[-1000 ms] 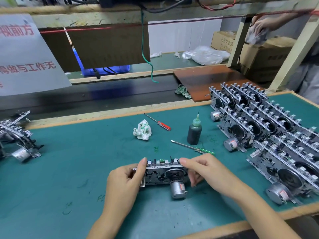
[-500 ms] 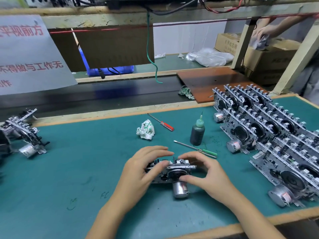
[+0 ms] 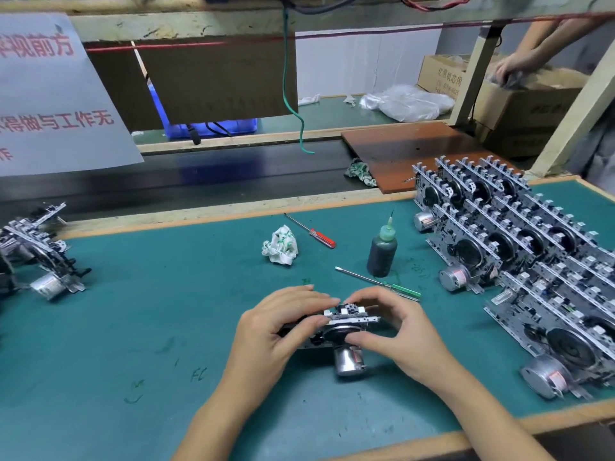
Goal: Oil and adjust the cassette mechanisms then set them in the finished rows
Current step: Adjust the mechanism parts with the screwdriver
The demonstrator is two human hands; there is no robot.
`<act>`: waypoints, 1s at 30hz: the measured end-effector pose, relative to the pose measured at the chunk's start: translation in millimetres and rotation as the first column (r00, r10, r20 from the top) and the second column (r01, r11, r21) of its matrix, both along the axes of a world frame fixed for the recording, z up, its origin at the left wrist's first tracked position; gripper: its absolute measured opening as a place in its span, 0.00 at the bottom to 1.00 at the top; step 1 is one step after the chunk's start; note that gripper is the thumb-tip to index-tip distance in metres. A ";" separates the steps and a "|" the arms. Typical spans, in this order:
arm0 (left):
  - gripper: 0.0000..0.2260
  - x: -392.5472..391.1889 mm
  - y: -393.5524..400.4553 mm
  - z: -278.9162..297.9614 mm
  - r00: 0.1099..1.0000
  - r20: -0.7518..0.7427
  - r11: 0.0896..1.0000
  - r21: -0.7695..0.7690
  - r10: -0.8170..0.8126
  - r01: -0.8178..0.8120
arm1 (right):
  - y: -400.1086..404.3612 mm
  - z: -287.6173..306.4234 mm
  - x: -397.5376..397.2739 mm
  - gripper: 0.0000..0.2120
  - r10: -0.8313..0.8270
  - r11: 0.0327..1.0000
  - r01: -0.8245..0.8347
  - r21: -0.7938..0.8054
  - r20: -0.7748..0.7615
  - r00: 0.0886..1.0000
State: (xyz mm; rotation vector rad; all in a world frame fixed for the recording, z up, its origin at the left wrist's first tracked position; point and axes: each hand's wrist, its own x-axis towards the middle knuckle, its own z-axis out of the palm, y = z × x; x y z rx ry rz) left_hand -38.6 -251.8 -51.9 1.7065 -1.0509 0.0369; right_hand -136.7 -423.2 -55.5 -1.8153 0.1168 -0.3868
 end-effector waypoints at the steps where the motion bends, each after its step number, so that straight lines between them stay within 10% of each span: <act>1: 0.11 0.3 -0.8 0.4 1.000 0.004 1.000 -0.007 -0.009 0.009 | -0.5 -0.9 -0.2 0.17 -0.006 1.000 0.006 0.002 0.001 1.000; 30: 0.12 3.0 -3.8 8.5 0.997 -0.059 0.998 0.044 -0.052 0.055 | -2.1 -0.8 3.8 0.19 0.013 0.999 -0.015 -0.050 -0.046 0.999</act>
